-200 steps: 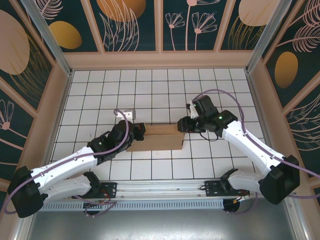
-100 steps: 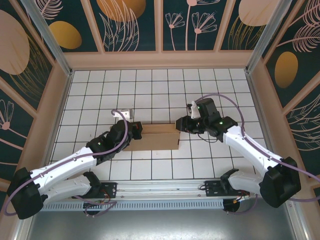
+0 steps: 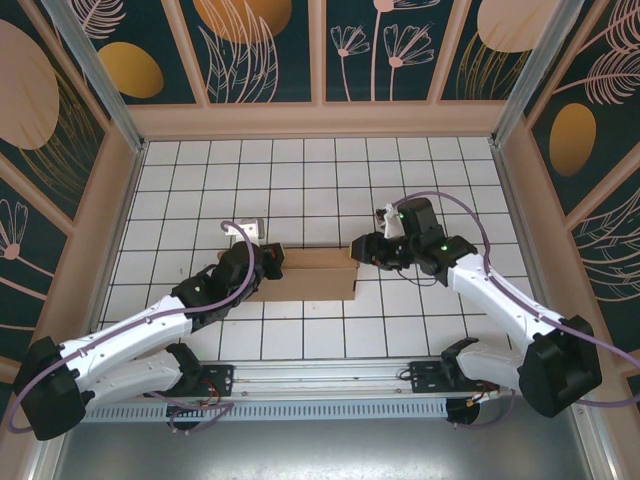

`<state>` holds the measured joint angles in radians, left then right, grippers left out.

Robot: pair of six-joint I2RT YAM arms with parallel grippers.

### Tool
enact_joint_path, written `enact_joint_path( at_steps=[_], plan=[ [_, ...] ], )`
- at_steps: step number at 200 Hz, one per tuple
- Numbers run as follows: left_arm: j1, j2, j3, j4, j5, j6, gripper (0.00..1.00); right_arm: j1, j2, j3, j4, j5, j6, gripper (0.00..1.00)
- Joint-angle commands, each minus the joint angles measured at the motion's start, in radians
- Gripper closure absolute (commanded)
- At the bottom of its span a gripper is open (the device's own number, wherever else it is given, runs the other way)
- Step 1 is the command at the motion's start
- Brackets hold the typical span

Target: Fold the paper box

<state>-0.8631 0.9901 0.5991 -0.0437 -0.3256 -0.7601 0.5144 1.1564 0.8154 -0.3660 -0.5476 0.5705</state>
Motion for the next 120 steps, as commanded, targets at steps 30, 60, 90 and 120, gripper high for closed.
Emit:
enact_joint_path(
  at_steps=[30,60,90,120],
  plan=[
    [-0.012,0.015,-0.050,-0.073,0.087,-0.007,1.00,0.098,-0.042,0.225,-0.224,0.274,-0.233,0.45],
    [-0.012,0.012,-0.051,-0.068,0.091,-0.007,1.00,0.307,0.007,0.294,-0.203,0.584,-0.315,0.60],
    [-0.013,0.004,-0.050,-0.073,0.088,-0.007,1.00,0.415,0.137,0.342,-0.125,0.660,-0.322,0.70],
    [-0.012,-0.011,-0.052,-0.081,0.081,-0.010,1.00,0.472,0.225,0.353,-0.046,0.680,-0.327,0.76]
  ],
)
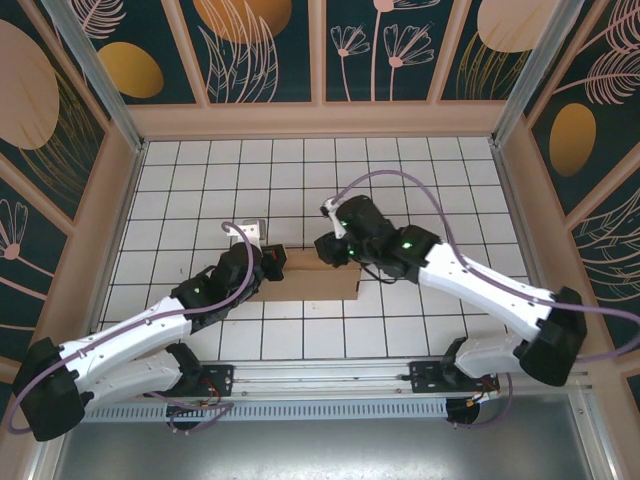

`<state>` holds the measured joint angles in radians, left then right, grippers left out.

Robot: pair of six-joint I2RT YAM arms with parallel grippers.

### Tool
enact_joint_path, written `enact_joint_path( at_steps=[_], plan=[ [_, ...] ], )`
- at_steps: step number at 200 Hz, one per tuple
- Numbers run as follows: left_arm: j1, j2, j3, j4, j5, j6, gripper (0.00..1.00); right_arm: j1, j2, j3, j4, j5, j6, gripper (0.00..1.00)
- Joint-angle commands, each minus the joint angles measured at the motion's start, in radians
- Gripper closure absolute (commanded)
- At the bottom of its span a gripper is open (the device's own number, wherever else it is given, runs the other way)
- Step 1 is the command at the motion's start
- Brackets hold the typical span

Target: Fold the paper box

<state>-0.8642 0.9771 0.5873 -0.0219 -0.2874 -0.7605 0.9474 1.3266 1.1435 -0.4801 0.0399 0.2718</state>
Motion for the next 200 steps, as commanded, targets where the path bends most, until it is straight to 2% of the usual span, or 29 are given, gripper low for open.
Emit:
enact_joint_path(
  at_steps=[1,33,69,100,144,181,200],
  plan=[
    [-0.011,0.002,-0.041,-0.102,0.042,-0.009,1.00,0.040,0.056,0.025,0.070,0.093,-0.027,0.76],
    [-0.011,-0.008,-0.047,-0.105,0.041,-0.013,1.00,0.115,0.061,-0.009,0.128,0.146,-0.024,0.80],
    [-0.011,-0.007,-0.046,-0.101,0.042,-0.010,1.00,0.198,0.001,-0.138,0.226,0.299,-0.016,0.81],
    [-0.011,0.002,-0.038,-0.101,0.049,-0.009,1.00,0.212,0.012,-0.189,0.248,0.346,0.000,0.81],
    [-0.010,-0.026,-0.013,-0.120,0.060,0.011,1.00,0.212,0.025,-0.238,0.262,0.341,0.023,0.82],
    [0.003,-0.093,0.028,-0.169,0.081,0.024,0.79,0.212,0.028,-0.266,0.273,0.330,0.050,0.82],
    [0.033,-0.144,0.054,-0.232,0.085,0.035,0.64,0.212,0.027,-0.272,0.279,0.328,0.055,0.82]
  ],
)
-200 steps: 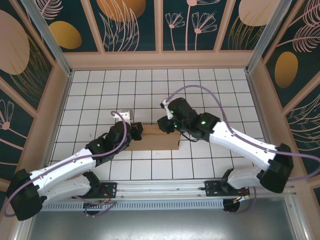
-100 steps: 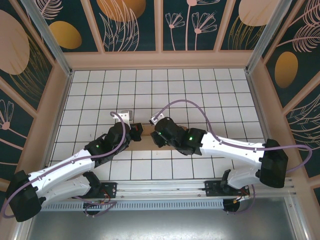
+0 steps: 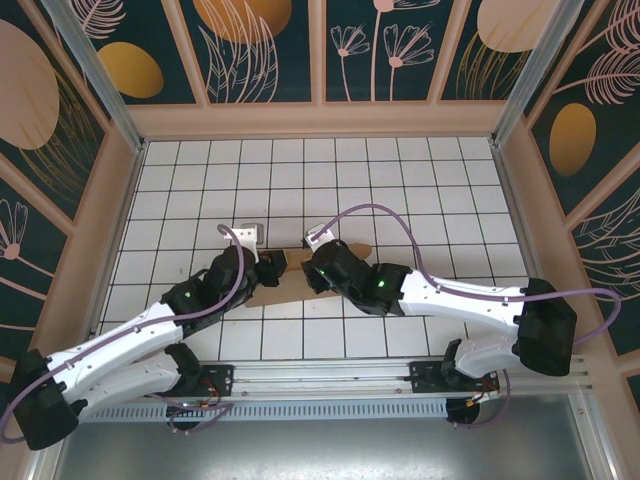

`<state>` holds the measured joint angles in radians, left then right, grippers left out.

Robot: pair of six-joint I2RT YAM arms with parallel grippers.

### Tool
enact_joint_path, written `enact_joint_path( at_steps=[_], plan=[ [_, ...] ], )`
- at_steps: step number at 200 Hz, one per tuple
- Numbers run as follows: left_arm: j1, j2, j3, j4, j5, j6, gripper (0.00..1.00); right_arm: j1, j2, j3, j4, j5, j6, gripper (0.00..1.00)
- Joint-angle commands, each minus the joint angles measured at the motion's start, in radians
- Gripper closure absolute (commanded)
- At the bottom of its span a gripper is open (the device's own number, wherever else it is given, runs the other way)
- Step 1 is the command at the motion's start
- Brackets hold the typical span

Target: Fold the paper box

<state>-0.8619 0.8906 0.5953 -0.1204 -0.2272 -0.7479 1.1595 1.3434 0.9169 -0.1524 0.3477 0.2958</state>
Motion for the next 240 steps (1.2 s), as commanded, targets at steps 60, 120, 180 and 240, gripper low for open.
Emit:
enact_joint_path(
  at_steps=[60,120,180,240],
  plan=[
    [0.138,-0.251,0.114,-0.388,-0.102,-0.005,0.32,0.000,0.015,-0.050,-0.047,0.010,0.044,0.83],
    [0.140,-0.289,0.081,-0.472,-0.170,-0.069,0.28,0.008,0.014,-0.052,-0.058,-0.001,0.052,0.83],
    [0.142,-0.334,-0.019,-0.361,-0.128,-0.115,0.13,0.009,0.040,-0.042,-0.061,-0.016,0.063,0.83],
    [0.144,-0.357,-0.076,-0.264,-0.097,-0.112,0.07,0.009,0.045,-0.044,-0.065,-0.032,0.076,0.84]
  ],
)
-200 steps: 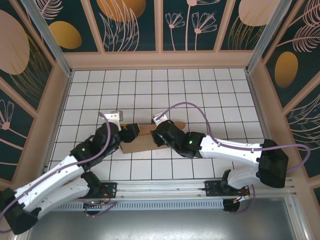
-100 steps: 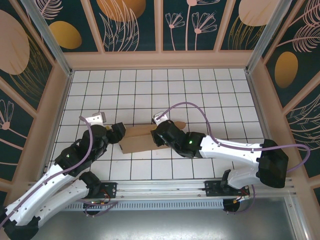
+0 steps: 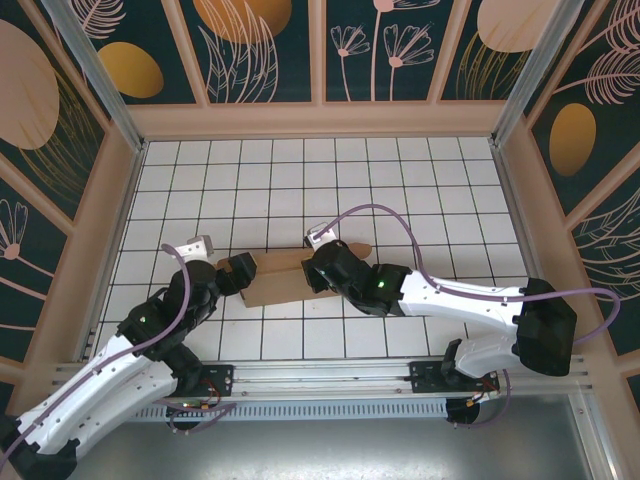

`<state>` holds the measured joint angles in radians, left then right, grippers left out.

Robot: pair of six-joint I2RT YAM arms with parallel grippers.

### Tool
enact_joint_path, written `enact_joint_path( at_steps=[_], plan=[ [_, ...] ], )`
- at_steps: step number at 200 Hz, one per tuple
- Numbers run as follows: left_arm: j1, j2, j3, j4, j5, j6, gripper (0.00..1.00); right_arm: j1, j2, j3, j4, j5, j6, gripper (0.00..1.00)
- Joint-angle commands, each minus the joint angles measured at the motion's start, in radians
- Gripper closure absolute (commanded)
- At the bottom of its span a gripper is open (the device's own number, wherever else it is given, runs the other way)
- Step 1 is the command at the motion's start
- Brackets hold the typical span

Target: Fold the paper box

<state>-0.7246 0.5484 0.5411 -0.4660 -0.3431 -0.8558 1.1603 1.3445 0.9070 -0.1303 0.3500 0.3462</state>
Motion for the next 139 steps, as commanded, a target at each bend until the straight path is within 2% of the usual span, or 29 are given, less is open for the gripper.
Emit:
enact_joint_path(
  at_steps=[1,23,48,71,105,139],
  plan=[
    [0.008,-0.015,-0.022,0.083,0.018,-0.003,0.07,0.009,0.043,-0.034,-0.087,-0.035,0.025,0.84],
    [0.009,-0.010,-0.013,0.080,0.003,0.008,0.07,0.009,0.048,-0.033,-0.089,-0.037,0.025,0.84],
    [0.010,0.022,0.056,-0.017,-0.102,0.038,0.08,0.009,0.056,-0.025,-0.091,-0.037,0.024,0.84],
    [0.009,0.049,0.108,-0.060,-0.138,0.082,0.08,0.009,0.064,-0.017,-0.093,-0.043,0.022,0.84],
    [0.009,0.087,0.112,-0.011,-0.057,0.143,0.07,0.009,0.071,-0.013,-0.099,-0.044,0.023,0.84],
    [0.009,0.129,0.099,0.059,0.031,0.144,0.07,0.009,0.077,-0.009,-0.108,-0.049,0.027,0.84]
  ],
)
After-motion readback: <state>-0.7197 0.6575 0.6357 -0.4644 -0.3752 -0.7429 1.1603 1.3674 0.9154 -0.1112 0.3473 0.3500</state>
